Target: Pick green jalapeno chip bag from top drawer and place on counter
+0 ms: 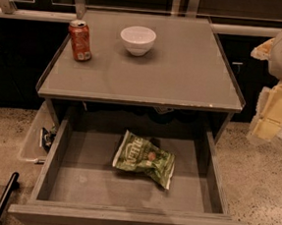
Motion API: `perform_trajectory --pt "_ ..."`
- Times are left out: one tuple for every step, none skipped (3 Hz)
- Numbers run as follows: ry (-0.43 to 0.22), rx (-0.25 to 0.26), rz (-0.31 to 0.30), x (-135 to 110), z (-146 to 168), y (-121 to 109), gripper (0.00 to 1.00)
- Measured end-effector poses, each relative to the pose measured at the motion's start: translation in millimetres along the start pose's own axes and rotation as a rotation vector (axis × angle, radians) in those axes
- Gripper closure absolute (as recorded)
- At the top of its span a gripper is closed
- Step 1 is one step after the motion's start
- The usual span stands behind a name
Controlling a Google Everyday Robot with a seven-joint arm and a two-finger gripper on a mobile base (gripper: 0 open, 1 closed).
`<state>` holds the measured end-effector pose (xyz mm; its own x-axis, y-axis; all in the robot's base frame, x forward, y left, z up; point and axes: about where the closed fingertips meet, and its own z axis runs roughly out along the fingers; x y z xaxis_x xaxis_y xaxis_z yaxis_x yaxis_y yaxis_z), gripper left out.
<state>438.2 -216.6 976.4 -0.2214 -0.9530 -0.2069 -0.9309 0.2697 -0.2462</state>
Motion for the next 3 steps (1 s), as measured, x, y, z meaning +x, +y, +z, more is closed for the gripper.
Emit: perform_trajectory --pt "0.000 0.000 0.000 0 0 0 0.00" --pt "0.011 -0.011 0.010 2 14 3 0.00" --pt "-0.001 -0.088 0.024 10 63 20 0.00"
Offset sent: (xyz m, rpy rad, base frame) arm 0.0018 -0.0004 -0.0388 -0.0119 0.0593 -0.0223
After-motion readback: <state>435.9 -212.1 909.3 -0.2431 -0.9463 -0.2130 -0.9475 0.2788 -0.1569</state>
